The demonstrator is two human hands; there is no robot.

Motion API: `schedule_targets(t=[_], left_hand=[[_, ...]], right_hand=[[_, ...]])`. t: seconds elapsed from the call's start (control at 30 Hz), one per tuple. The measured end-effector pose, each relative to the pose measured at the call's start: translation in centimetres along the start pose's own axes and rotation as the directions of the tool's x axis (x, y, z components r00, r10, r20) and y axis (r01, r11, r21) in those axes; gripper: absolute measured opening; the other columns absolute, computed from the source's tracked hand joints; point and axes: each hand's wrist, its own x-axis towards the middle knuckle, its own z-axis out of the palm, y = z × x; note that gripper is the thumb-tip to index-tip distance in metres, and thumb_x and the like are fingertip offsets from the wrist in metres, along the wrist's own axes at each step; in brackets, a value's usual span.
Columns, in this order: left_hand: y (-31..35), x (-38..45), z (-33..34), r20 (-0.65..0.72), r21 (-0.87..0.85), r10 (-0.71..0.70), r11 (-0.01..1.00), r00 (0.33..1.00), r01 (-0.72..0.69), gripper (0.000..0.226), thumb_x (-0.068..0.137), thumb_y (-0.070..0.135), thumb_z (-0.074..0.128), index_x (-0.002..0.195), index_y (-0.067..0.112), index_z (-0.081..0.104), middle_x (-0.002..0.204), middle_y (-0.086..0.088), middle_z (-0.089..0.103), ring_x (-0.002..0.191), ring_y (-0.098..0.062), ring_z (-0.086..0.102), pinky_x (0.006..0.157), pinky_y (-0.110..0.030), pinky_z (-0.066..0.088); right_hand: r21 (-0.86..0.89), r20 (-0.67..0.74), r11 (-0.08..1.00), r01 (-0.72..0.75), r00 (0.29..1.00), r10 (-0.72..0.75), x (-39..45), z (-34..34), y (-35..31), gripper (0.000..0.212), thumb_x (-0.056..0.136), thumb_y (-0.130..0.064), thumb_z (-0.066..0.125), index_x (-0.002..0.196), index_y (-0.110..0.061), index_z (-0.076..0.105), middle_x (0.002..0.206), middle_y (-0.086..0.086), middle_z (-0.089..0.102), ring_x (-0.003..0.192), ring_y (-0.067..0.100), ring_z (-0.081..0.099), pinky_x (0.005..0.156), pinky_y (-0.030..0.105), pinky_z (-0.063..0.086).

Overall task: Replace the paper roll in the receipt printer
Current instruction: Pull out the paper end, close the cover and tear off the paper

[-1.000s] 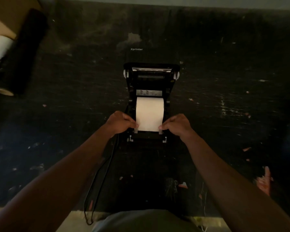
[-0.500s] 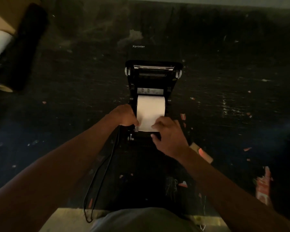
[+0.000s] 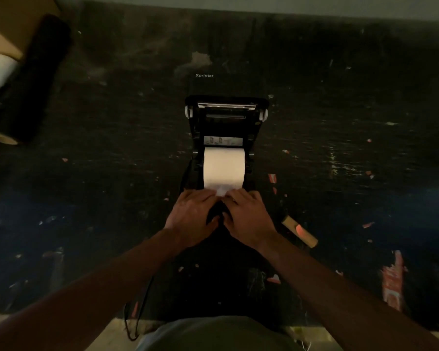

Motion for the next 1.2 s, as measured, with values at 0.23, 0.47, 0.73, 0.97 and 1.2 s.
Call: schedule_targets(t=[0.23,0.47,0.73,0.97,1.2], left_hand=[[-0.5,-0.6,-0.4,-0.019,0.0,0.051,0.999,0.999,-0.051,0.036,0.085,0.027,0.072,0.121,0.02,0.073,0.129,-0.007,0.073,0.135,-0.024,0.059,0.121,-0.039,0.018],[-0.5,-0.8,-0.9,-0.013,-0.018,0.086,0.996,0.996,-0.086,0.032,0.085,0.009,0.072,0.115,0.019,0.076,0.114,-0.007,0.078,0.115,-0.027,0.069,0.11,-0.039,0.036],[0.3,-2.3,-0.5,-0.097,-0.041,0.135,0.989,0.986,-0.139,0.028,0.076,0.003,0.077,0.102,0.014,0.076,0.093,-0.01,0.077,0.087,-0.032,0.072,0.083,-0.044,0.055],[1.2,-6.1,1.1,-0.126,-0.096,0.155,0.981,0.98,-0.167,0.022,0.076,0.006,0.07,0.094,0.017,0.076,0.087,-0.005,0.073,0.082,-0.029,0.068,0.075,-0.036,0.047],[0.4,-5.7,-2.6,-0.259,-0.404,-0.104,0.915,0.96,-0.01,0.026,0.091,0.03,0.071,0.116,0.021,0.073,0.112,0.002,0.07,0.099,-0.011,0.069,0.087,-0.033,0.06]], right_hand=[[0.021,-0.031,0.999,0.035,0.999,-0.035,-0.4,0.4,0.1,0.011,0.085,-0.015,0.064,0.095,-0.014,0.068,0.096,0.008,0.067,0.092,0.032,0.064,0.083,0.045,0.048],[0.074,0.03,0.996,0.051,0.998,-0.053,-0.5,-0.2,0.6,0.008,0.087,-0.005,0.066,0.093,-0.008,0.07,0.101,0.012,0.064,0.089,0.031,0.063,0.083,0.045,0.053],[-0.033,-0.023,0.998,0.047,0.999,-0.048,-2.2,-0.3,-0.6,0.021,0.076,-0.009,0.072,0.097,-0.01,0.066,0.097,0.013,0.067,0.097,0.037,0.064,0.081,0.045,0.052],[0.043,-0.013,0.996,0.074,0.997,-0.073,-6.4,0.3,-2.2,0.018,0.074,-0.005,0.069,0.091,-0.01,0.065,0.091,0.012,0.064,0.088,0.035,0.062,0.074,0.042,0.05],[0.4,-0.113,0.911,-0.1,0.981,0.157,-5.3,-4.2,-0.6,0.019,0.089,-0.033,0.069,0.104,-0.023,0.073,0.103,-0.006,0.07,0.095,0.007,0.063,0.086,0.027,0.052]])
